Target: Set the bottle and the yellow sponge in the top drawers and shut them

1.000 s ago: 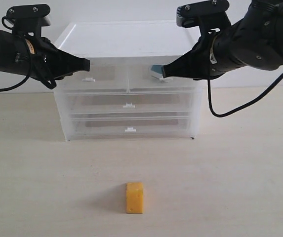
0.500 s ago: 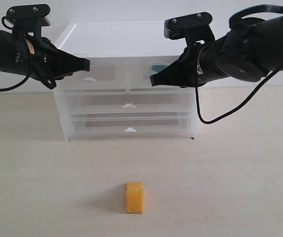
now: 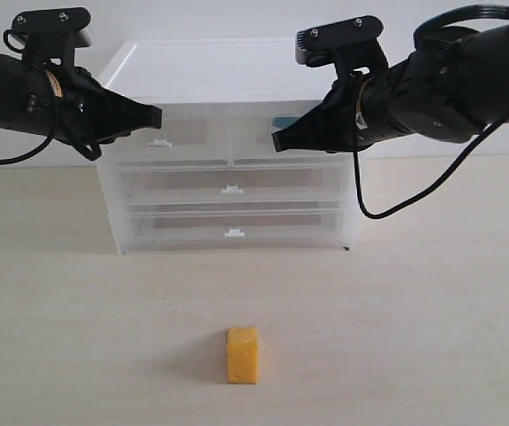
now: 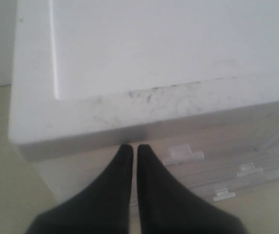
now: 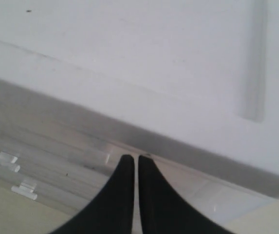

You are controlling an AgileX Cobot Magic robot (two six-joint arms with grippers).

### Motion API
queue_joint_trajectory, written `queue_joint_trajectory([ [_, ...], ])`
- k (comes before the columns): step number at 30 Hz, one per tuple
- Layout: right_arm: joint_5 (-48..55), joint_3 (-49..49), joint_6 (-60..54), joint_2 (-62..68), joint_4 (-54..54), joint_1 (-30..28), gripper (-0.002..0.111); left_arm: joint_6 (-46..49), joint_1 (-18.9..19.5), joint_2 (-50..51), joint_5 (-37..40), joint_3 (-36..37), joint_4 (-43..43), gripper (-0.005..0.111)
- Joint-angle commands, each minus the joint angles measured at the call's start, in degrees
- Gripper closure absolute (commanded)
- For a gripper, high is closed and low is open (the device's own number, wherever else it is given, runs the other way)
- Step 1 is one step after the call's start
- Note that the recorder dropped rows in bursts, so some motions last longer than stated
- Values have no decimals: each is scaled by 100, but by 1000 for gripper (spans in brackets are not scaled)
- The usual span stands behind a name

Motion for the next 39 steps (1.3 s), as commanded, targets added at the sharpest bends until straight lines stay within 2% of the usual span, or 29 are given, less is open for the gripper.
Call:
queue_joint_trajectory([
  [1, -9, -35, -52, -15, -45, -28, 108, 464, 48, 116, -75, -42, 95, 103],
  [6, -42, -35, -52, -15, -48, -28, 108, 818, 13, 16, -77, 56, 95, 103],
  [13, -53, -35, -63, -15, -59, -28, 108, 1293, -27, -524, -311, 547, 112, 103],
  [16, -53, -35, -63, -15, -84, -28, 108, 1465, -30, -787, -757, 1007, 112, 103],
  [19, -53, -35, -63, -15, -84, -28, 108, 1865, -143, -1167, -1674, 1658, 275, 103],
  [23, -39, -35, -63, -15, -86, -28, 108, 2926, -351, -1698, -3396, 2669, 582, 103],
  [25, -39, -35, -63, -15, -86, -28, 108, 3542, -350, -1814, -3772, 2963, 545, 103],
  [29, -59, -35, -63, -15, -86, -28, 108, 5568, -350, -1888, -4082, 3353, -664, 103],
  [32, -56, -35, -63, -15, -97, -28, 108, 6685, -350, -1818, -4435, 3432, -1422, 103],
  [36, -32, -35, -63, -15, -96, -28, 108, 6865, -350, -1730, -4605, 3446, -1535, 103],
  [39, -49, -35, -63, -15, -137, -28, 108, 7379, -470, -1609, -4689, 3446, -1402, 103],
])
